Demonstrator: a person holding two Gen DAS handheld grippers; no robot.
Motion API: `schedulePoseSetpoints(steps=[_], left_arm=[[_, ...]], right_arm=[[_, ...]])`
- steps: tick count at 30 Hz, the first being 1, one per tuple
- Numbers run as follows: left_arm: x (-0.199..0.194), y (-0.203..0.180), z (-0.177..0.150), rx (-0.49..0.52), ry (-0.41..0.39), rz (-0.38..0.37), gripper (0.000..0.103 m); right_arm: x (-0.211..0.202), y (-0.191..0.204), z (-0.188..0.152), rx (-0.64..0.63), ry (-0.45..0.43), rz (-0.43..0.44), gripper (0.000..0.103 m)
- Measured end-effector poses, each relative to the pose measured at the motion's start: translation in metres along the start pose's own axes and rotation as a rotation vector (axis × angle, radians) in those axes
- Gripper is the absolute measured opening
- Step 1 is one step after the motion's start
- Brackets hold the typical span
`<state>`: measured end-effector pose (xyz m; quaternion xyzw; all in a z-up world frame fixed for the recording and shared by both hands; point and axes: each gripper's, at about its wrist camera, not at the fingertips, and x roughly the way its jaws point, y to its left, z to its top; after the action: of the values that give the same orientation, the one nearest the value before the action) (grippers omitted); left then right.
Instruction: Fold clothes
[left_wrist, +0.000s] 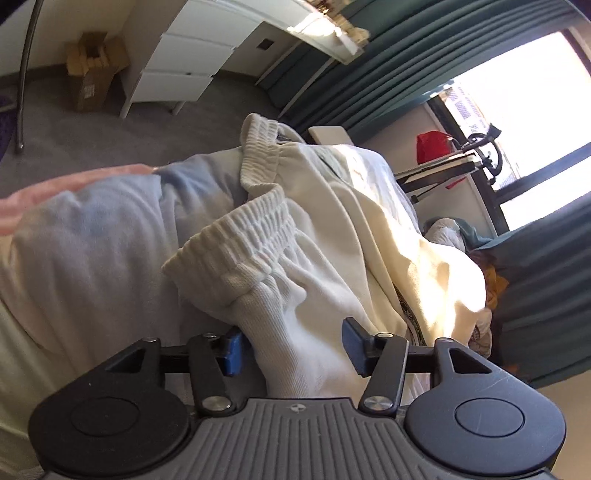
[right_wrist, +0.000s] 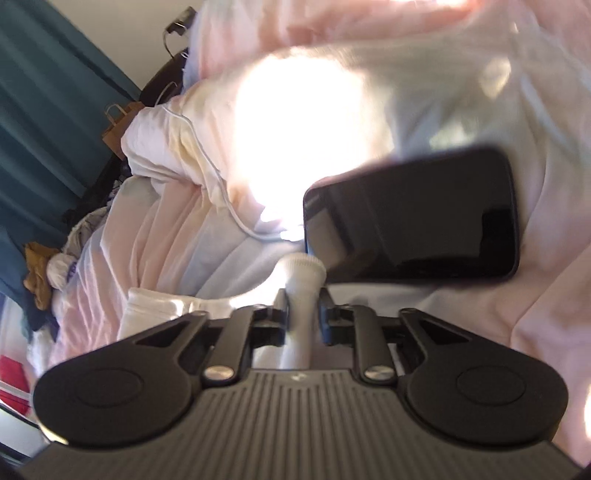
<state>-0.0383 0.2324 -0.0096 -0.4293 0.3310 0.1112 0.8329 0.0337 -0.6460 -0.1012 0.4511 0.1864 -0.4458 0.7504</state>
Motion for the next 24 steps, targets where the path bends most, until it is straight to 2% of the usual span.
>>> schedulePoseSetpoints(steps=[2,3,4,6,10,14,18,24], left_arm=[[-0.006,-0.02,-0.009,0.084,-0.036,0.019,0.067],[-0.009,-0.029,-0.013,0.124,-0.052,0.029,0.07],[-0.01,-0.037,-0.018,0.162,-0.065,0.038,0.075],[-0.004,-0.062,-0.028,0.237,-0.089,0.056,0.078],[0.022,-0.111,-0.04,0.333,-0.137,0.099,0.081],[0.01,-0.119,-0.057,0.361,-0.174,0.148,0.082],[-0.006,-0.112,-0.066,0.379,-0.197,0.153,0.082],[-0.028,-0.099,-0.069,0.389,-0.215,0.172,0.082]], right_arm=[[-0.011,0.008,0.003,-0.05,-0.055,-0.006,0.046],[-0.016,0.013,0.005,-0.074,-0.076,0.005,0.05],[-0.022,0.018,0.006,-0.098,-0.094,0.018,0.05],[-0.033,0.033,0.005,-0.16,-0.105,0.067,0.05],[-0.055,0.072,-0.011,-0.315,-0.057,0.222,0.05],[-0.078,0.109,-0.034,-0.464,0.016,0.372,0.05],[-0.105,0.135,-0.065,-0.577,0.093,0.513,0.05],[-0.136,0.156,-0.101,-0.652,0.171,0.637,0.05]])
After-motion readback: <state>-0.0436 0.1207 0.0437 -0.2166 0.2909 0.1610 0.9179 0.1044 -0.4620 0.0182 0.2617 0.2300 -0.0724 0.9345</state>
